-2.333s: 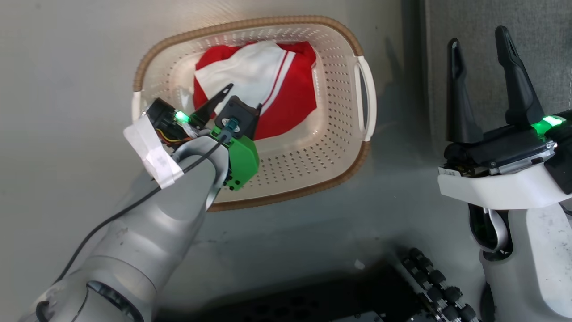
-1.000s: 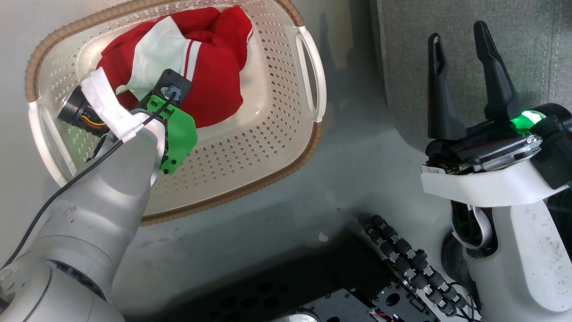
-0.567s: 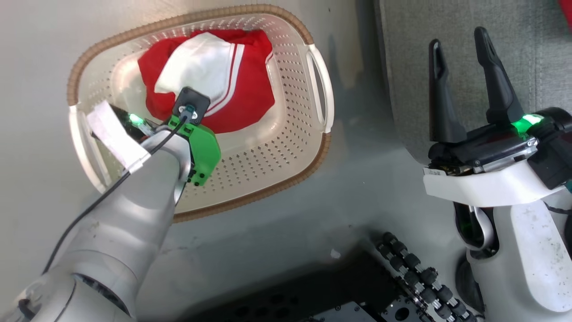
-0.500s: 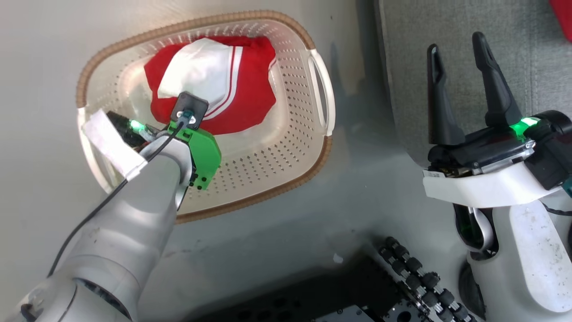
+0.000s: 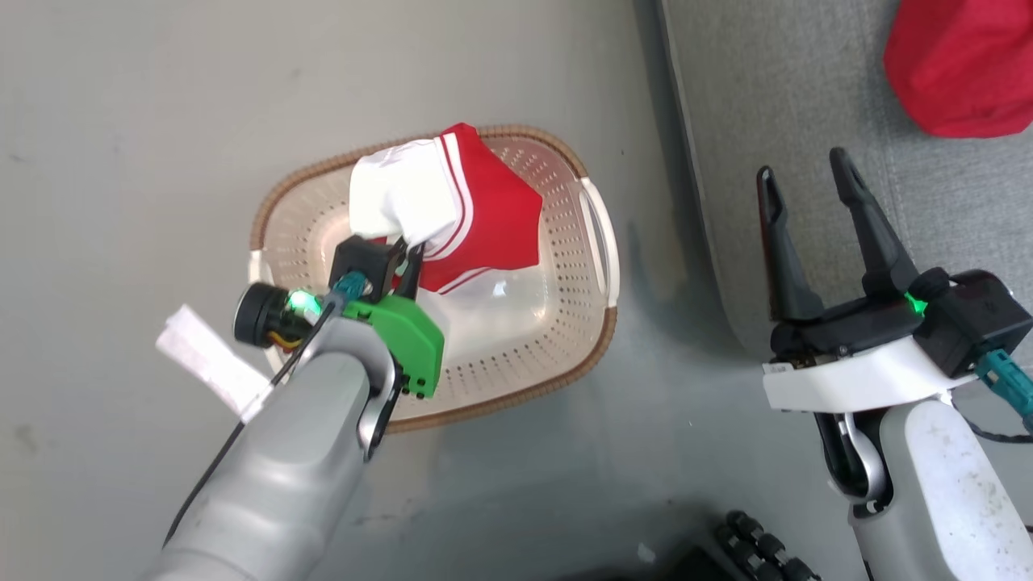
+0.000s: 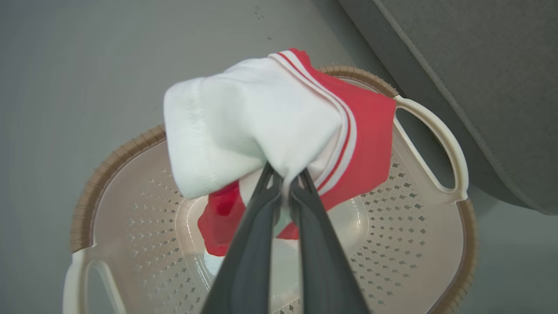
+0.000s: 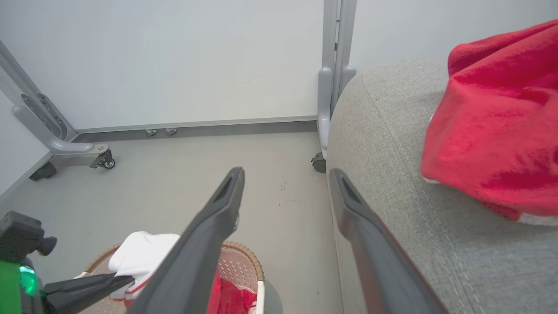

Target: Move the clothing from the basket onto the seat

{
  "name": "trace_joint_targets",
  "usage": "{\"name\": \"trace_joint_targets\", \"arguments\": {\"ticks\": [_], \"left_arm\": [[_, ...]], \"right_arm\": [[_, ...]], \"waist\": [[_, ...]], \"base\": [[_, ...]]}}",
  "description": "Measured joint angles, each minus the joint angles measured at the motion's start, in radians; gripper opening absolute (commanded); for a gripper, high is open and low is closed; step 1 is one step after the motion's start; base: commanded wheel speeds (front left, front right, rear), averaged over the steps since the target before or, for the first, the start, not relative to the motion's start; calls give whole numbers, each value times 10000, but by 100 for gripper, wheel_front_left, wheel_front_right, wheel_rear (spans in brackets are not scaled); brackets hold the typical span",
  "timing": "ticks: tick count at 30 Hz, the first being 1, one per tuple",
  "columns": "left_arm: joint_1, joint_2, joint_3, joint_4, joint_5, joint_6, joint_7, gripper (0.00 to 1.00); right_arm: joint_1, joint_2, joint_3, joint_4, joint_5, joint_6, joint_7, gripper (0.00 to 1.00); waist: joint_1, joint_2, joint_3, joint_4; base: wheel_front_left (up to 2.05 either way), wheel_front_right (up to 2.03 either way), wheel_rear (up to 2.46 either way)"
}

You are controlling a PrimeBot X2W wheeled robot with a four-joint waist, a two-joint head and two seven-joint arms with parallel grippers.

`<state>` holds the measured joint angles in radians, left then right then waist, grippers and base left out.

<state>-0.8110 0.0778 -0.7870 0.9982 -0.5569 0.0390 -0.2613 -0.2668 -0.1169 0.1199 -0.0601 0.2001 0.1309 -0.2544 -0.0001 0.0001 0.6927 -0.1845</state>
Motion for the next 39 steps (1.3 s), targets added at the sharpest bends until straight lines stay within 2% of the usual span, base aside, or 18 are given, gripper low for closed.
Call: {"name": "trace_joint_targets", "arguments": {"ticks": [4,11,22,29,39], "left_arm": [[1042,318,725,-1306,219,167,-2,0],[2587,514,1847,-3356,811,224,-10,0],[4136,462,3340,-6318,1555,-163,-10,0],[4788,359,3967,-7653,1933,-351,-10,0],[5737,272,4002,-8801,2382,-531,-10,0]], "right_arm": [[384,8,-15,90,-17,0,176,100],[972,79,-67,171,-94,0,512,100],[1836,138,-186,21,-213,0,1126,100],[2315,213,-224,-196,-284,0,1402,100],[3098,382,-115,-510,-357,0,1666,100]], "waist": [[0,0,-783,186],[0,0,-2178,486],[0,0,-4147,967],[0,0,-5123,1229],[-1,0,-6138,1463]], "base": [[0,0,0],[0,0,0],[0,0,0],[0,0,0],[0,0,0]]}}
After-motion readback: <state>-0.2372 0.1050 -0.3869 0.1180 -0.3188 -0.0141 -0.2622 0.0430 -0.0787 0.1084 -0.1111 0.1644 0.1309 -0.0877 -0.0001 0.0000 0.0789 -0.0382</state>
